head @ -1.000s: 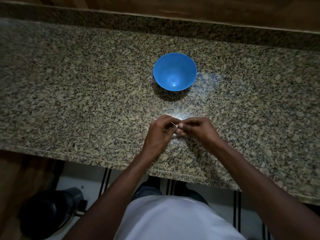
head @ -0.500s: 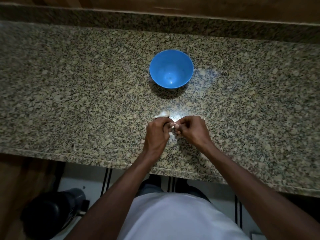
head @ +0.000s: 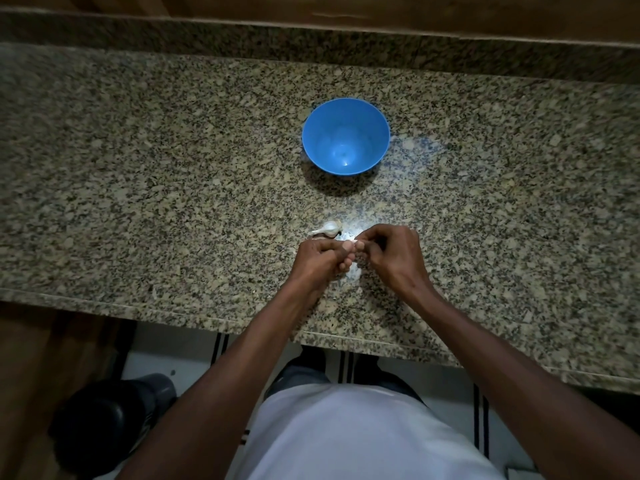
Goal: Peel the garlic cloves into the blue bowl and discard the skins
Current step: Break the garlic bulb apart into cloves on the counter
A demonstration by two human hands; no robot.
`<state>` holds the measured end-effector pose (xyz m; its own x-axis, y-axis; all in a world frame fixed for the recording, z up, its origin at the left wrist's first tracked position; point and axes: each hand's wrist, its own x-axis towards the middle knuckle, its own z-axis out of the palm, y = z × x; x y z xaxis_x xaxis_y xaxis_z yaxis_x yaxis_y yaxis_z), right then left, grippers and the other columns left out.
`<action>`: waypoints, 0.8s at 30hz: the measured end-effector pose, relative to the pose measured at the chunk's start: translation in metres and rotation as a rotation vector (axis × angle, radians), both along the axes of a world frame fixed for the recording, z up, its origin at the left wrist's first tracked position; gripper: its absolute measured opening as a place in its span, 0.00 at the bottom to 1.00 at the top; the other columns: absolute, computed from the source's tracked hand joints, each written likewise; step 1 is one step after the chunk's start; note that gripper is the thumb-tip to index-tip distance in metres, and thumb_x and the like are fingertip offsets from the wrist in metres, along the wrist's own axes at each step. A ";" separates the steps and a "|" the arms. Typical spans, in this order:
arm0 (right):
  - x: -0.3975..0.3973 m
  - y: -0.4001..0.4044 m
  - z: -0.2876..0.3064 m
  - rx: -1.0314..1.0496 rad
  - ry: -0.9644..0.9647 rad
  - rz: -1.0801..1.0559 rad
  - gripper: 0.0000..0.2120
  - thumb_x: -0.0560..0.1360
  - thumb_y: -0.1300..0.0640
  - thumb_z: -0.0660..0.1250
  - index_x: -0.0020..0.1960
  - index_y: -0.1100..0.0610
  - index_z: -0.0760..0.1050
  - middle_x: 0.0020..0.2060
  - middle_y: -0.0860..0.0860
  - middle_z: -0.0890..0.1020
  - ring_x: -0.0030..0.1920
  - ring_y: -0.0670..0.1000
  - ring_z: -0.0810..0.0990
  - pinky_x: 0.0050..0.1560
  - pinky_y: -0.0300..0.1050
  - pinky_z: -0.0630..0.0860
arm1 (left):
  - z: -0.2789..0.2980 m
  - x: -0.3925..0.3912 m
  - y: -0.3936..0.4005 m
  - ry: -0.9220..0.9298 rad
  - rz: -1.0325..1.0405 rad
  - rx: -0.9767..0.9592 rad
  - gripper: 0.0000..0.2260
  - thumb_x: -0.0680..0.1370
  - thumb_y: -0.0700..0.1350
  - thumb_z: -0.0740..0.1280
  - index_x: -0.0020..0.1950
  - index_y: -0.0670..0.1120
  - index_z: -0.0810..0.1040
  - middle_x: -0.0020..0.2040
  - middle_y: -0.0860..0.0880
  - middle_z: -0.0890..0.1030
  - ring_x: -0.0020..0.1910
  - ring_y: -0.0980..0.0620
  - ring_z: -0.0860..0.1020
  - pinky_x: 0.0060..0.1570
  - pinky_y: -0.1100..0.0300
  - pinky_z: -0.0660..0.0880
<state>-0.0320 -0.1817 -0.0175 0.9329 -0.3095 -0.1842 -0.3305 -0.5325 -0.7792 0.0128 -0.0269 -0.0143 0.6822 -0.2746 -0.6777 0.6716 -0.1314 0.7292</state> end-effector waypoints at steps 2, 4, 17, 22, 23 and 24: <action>-0.004 0.002 -0.001 -0.037 -0.036 0.016 0.04 0.78 0.64 0.73 0.50 0.58 0.87 0.42 0.50 0.88 0.38 0.44 0.85 0.40 0.47 0.86 | 0.000 -0.001 -0.001 0.076 0.027 -0.016 0.05 0.79 0.38 0.72 0.46 0.40 0.87 0.39 0.44 0.84 0.35 0.55 0.78 0.39 0.63 0.76; -0.007 0.002 -0.001 -0.080 -0.095 0.047 0.05 0.78 0.64 0.73 0.51 0.60 0.87 0.43 0.51 0.88 0.40 0.45 0.85 0.42 0.48 0.86 | -0.001 -0.002 -0.002 0.164 0.084 -0.027 0.06 0.79 0.39 0.73 0.43 0.40 0.87 0.40 0.44 0.85 0.36 0.54 0.79 0.42 0.62 0.77; -0.015 -0.002 -0.011 0.129 0.000 -0.007 0.07 0.76 0.61 0.77 0.54 0.58 0.87 0.45 0.49 0.89 0.42 0.41 0.86 0.46 0.37 0.84 | -0.002 -0.013 0.003 -0.209 -0.018 0.110 0.04 0.76 0.41 0.76 0.46 0.41 0.86 0.40 0.45 0.86 0.39 0.53 0.83 0.41 0.62 0.80; -0.013 -0.010 -0.013 0.432 0.091 -0.187 0.08 0.75 0.62 0.78 0.54 0.60 0.86 0.42 0.52 0.89 0.42 0.51 0.89 0.49 0.48 0.86 | -0.007 -0.016 0.008 -0.366 -0.072 0.154 0.06 0.76 0.44 0.77 0.48 0.42 0.87 0.41 0.47 0.87 0.40 0.53 0.86 0.43 0.59 0.83; -0.013 -0.011 -0.014 0.516 0.111 -0.210 0.08 0.75 0.62 0.77 0.54 0.62 0.86 0.42 0.54 0.89 0.43 0.54 0.89 0.51 0.52 0.86 | -0.009 -0.017 0.011 -0.392 -0.087 0.184 0.03 0.76 0.43 0.77 0.47 0.44 0.87 0.41 0.48 0.87 0.40 0.53 0.86 0.45 0.57 0.84; -0.014 -0.012 -0.016 0.583 0.126 -0.222 0.09 0.76 0.63 0.77 0.55 0.63 0.85 0.43 0.56 0.89 0.44 0.57 0.89 0.53 0.56 0.86 | -0.010 -0.018 0.012 -0.406 -0.098 0.209 0.01 0.75 0.42 0.77 0.46 0.47 0.87 0.41 0.48 0.87 0.41 0.52 0.86 0.46 0.55 0.84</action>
